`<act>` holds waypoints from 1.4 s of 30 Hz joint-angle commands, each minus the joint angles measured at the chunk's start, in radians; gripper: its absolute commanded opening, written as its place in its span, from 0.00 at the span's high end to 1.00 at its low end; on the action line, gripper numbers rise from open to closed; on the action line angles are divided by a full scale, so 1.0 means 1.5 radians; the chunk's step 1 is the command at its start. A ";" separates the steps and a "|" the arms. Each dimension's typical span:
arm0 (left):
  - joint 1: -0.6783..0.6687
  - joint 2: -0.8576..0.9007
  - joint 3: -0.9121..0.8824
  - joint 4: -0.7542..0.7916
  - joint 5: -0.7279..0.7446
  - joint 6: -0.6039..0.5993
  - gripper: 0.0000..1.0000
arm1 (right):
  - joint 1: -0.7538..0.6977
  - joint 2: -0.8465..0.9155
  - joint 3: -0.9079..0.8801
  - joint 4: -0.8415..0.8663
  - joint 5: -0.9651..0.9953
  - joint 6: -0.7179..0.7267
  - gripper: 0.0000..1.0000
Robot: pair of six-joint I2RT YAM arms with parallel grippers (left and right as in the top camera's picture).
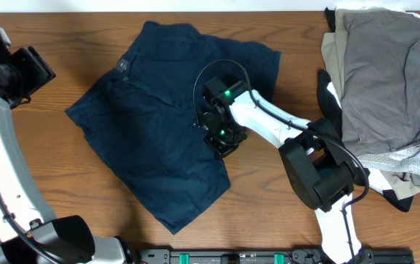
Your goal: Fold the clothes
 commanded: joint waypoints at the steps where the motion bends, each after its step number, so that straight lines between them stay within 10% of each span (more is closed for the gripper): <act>1: 0.001 -0.004 0.004 -0.001 -0.005 -0.001 0.34 | -0.016 -0.003 -0.004 0.002 0.027 -0.002 0.99; 26: 0.000 -0.002 0.004 -0.059 -0.005 0.005 0.35 | -0.353 -0.012 0.052 0.174 0.050 -0.003 0.99; 32: -0.015 -0.013 0.004 -0.093 -0.005 0.035 0.41 | -0.356 -0.074 0.126 0.069 0.000 -0.013 0.38; 42: -0.065 -0.043 0.004 -0.215 -0.014 0.052 0.40 | -0.305 -0.250 0.139 -0.097 0.071 0.111 0.25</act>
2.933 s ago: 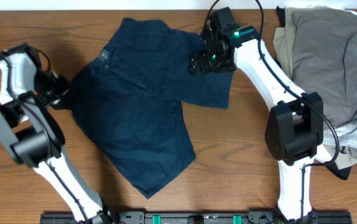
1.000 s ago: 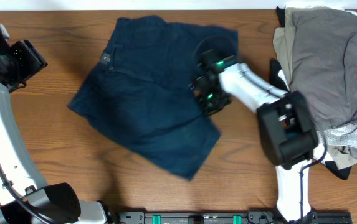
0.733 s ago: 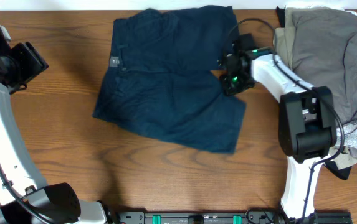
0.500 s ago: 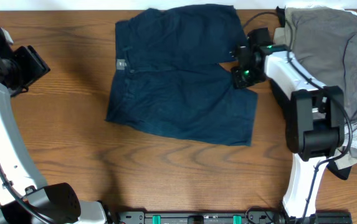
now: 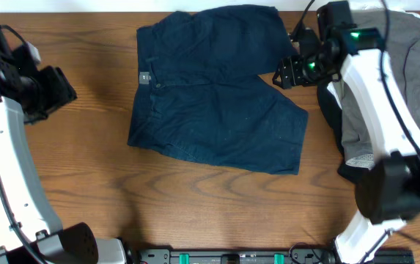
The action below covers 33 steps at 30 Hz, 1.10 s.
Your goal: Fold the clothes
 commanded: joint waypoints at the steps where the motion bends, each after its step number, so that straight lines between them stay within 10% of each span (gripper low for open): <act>1: -0.011 -0.020 0.005 -0.042 -0.011 0.013 0.40 | 0.036 -0.044 0.008 -0.047 0.053 0.074 0.26; 11: -0.105 -0.067 -0.050 -0.089 -0.064 0.014 0.40 | 0.153 -0.081 -0.030 -0.166 0.193 0.234 0.23; 33: -0.145 0.042 -0.392 0.298 0.000 0.193 0.18 | 0.164 -0.082 -0.340 0.028 0.124 0.294 0.18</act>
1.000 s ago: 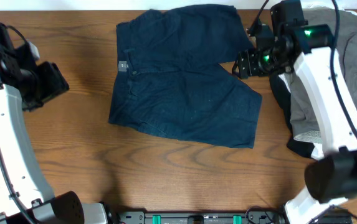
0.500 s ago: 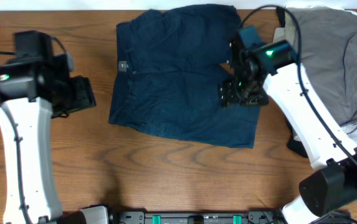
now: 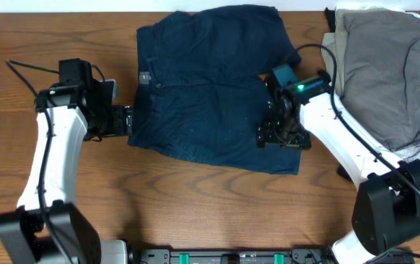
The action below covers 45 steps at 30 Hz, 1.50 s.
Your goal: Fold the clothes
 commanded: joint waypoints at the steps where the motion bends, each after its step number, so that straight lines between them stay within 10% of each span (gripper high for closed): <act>1: -0.002 0.044 -0.004 0.015 0.012 0.026 0.18 | -0.003 -0.010 -0.023 0.026 -0.022 0.018 0.19; 11: -0.063 0.156 -0.004 0.042 0.020 0.134 0.19 | -0.004 -0.010 -0.050 0.052 -0.029 0.016 0.21; 24: -0.069 0.202 -0.005 0.052 -0.069 0.084 0.22 | -0.009 -0.010 -0.050 0.051 -0.030 0.010 0.21; 45: -0.074 0.209 -0.051 0.083 -0.036 0.034 0.94 | -0.008 -0.010 -0.054 0.028 -0.025 0.063 0.29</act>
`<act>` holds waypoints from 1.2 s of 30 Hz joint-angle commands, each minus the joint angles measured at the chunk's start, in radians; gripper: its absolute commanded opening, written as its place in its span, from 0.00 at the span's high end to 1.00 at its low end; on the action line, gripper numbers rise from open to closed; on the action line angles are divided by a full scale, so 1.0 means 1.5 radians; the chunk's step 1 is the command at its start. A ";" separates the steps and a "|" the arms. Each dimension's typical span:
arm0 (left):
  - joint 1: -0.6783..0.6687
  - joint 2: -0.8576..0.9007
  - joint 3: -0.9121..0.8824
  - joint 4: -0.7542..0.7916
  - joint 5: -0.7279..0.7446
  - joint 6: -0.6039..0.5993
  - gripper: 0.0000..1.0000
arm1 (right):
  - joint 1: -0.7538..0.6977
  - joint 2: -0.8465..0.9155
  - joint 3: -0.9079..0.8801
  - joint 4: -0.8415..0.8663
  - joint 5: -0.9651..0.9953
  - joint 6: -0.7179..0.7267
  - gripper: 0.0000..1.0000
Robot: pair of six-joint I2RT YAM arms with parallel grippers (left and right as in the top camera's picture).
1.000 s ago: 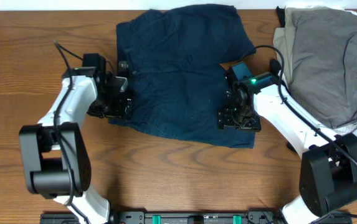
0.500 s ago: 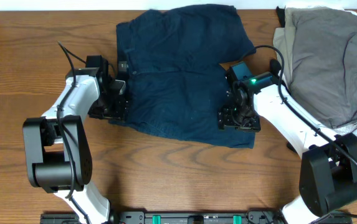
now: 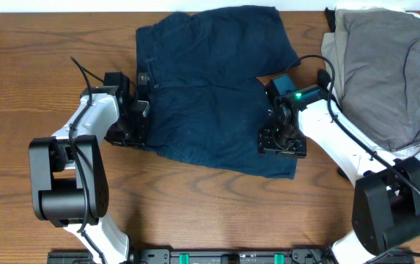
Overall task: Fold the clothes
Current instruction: 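Lift the hem with both grippers and fold it upward over the top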
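Dark navy shorts (image 3: pixel 210 95) lie spread flat at the back middle of the table, waistband to the left and both legs pointing right. My left gripper (image 3: pixel 135 125) is down at the front end of the waistband, its fingers over the cloth's edge. My right gripper (image 3: pixel 279 143) rests on the nearer leg close to its hem. From overhead the fingers of both are hidden by the gripper bodies, so neither grip can be made out.
A heap of other clothes (image 3: pixel 385 81), grey on top with beige, white and black beneath, fills the right side, close behind my right arm. Bare wooden table (image 3: pixel 195 213) lies in front of the shorts.
My left gripper has moved right, from just beside the waistband onto its front corner. My right gripper has shifted slightly forward on the near leg. The shorts lie as they did.
First the shorts lay askew with my right gripper on their middle and my left arm back at the left edge. Then they lay flat and squared, right gripper at the far leg. After that both grippers came to the shorts' front corners, where they sit now.
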 commanded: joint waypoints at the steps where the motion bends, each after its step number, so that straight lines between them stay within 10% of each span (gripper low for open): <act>1: 0.000 0.010 -0.006 0.001 0.000 -0.029 0.94 | -0.007 -0.010 -0.011 -0.002 0.009 0.037 0.28; 26: 0.000 0.010 -0.006 0.030 -0.001 -0.091 0.94 | -0.007 -0.010 -0.217 0.164 0.060 0.146 0.29; 29: 0.000 0.010 -0.006 0.029 -0.001 -0.091 0.94 | -0.008 -0.010 -0.233 0.188 0.065 0.146 0.40; 33: 0.000 0.009 -0.005 0.023 -0.001 -0.097 0.94 | -0.009 -0.011 -0.232 0.198 0.065 0.146 0.95; 36: 0.007 -0.002 0.008 -0.010 -0.001 -0.167 0.94 | -0.020 -0.021 -0.223 0.180 0.061 0.146 0.99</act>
